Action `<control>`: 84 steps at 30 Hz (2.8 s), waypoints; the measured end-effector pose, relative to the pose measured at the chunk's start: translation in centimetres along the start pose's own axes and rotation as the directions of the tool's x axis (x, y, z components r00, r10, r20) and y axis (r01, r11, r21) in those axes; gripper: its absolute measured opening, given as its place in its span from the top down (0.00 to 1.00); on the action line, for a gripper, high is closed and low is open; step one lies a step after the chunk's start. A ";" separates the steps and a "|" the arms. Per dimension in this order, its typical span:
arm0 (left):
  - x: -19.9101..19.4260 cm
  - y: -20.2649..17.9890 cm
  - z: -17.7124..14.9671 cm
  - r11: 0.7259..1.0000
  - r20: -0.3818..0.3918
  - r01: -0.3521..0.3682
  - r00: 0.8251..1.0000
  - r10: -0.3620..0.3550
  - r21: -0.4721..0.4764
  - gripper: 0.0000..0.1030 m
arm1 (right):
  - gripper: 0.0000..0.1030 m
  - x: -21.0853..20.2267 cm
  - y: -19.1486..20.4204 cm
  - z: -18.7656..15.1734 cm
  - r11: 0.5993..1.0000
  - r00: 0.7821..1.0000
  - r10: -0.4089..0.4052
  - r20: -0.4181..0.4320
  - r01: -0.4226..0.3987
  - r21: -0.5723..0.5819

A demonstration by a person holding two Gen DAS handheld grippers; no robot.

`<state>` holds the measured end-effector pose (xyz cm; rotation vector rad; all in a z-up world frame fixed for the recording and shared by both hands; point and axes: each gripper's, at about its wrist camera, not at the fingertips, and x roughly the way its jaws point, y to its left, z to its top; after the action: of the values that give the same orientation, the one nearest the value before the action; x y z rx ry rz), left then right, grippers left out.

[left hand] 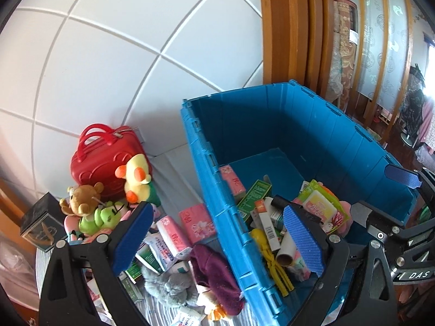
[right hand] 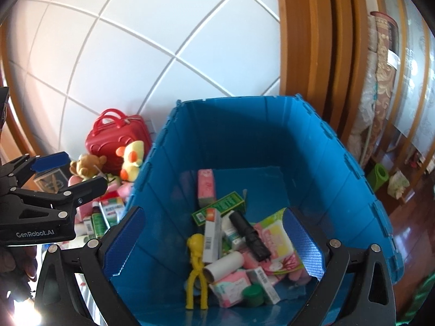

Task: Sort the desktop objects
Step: 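Bring both open tools back over the table pile, then grasp the green plush with the left tool while the right grasps the red-white ointment box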

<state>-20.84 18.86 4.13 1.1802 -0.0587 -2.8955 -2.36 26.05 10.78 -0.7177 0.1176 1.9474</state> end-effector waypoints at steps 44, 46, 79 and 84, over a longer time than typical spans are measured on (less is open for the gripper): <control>-2.4 30.7 -28.1 0.909 -0.269 -0.254 0.948 0.167 -0.330 0.05 | 0.00 6.6 30.6 -11.8 0.794 0.885 0.426 -0.188 -0.465 -0.390; -2.2 31.9 -29.9 0.902 -0.288 -0.273 0.941 0.178 -0.335 0.05 | 0.00 7.6 31.8 -13.2 0.784 0.878 0.425 -0.220 -0.479 -0.395; 9.2 46.5 -46.6 0.904 -0.451 -0.310 0.879 0.155 -0.294 0.43 | 0.00 18.2 49.7 -28.5 0.805 0.796 0.317 -0.516 -0.513 -0.297; 10.5 47.2 -46.8 0.906 -0.471 -0.320 0.867 0.163 -0.277 0.43 | 0.00 19.2 49.9 -28.9 0.818 0.796 0.297 -0.527 -0.497 -0.289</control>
<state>4.30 -29.97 -34.77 1.5772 0.2760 -2.2349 -38.09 6.19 -34.14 -1.5548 0.1603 2.1986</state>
